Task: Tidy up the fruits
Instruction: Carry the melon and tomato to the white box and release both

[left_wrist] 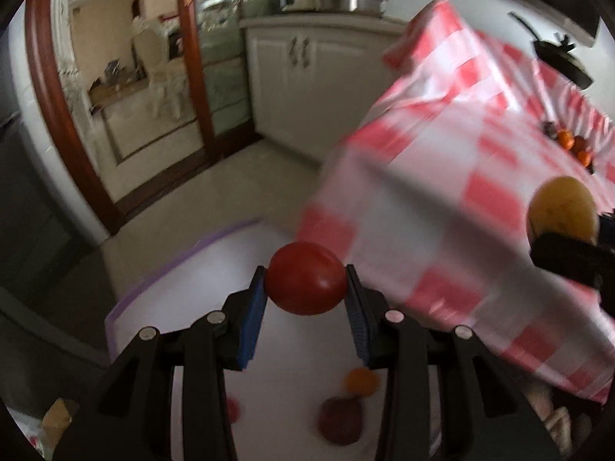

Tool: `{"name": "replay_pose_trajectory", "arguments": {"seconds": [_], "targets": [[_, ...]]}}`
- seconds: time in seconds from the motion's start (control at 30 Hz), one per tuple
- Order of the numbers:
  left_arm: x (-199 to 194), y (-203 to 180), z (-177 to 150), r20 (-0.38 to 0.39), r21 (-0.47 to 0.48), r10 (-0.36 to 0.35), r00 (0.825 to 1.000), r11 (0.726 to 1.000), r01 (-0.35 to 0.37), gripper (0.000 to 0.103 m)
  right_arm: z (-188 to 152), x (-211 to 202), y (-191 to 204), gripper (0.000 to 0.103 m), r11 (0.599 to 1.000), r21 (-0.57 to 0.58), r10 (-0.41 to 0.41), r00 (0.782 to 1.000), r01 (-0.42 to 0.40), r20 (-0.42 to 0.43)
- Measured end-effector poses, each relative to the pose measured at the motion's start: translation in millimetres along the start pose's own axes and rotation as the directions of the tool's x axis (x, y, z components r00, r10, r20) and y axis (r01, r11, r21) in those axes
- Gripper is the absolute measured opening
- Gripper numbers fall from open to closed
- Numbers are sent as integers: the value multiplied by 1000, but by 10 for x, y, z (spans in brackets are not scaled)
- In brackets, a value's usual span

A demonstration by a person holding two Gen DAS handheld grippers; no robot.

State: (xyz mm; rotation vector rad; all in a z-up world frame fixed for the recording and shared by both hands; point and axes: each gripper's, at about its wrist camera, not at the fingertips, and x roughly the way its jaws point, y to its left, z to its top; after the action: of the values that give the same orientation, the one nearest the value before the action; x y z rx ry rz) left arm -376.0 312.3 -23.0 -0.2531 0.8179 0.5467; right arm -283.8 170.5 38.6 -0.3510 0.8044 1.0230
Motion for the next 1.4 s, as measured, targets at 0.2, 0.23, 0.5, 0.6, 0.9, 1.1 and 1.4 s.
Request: {"name": "replay_pose_trajectory", "arguments": {"seconds": [0.2,0.23,0.5,0.6,0.9,1.1,1.4], "targets": [[215,430,-301,-87,-35,69,994,997,-73,40,-299,454,639,46,981,-188,22,989,-50,-147],[243,470,-336,-99,-35,79,992,996,-83,40,-359,535,724,46,975,-213,20,984,-58,-174],[480,720,-528,-184,-43,118,976,991,-127,40,-655,1075,1041,46,957,-262,25,935,-125,-354],[580,836,-632,-223,-60,121,967,989,-137,40,-746,1247,1145,46,951,-269,29,913,-150,-406],[734,936,-771,-305,-112,118,945,981,-159,41,-901,1621,1465,46,923,-337,-6,867,-187,-498],[735,919,-753,-311,-98,142,940,979,-180,51,-945,1606,1488,48,914,-358,-16,863,-192,-505],[561,795,-612,-216,-52,194,957,976,-210,82,-708,1136,1466,66,906,-395,-1,934,-150,-358]]}}
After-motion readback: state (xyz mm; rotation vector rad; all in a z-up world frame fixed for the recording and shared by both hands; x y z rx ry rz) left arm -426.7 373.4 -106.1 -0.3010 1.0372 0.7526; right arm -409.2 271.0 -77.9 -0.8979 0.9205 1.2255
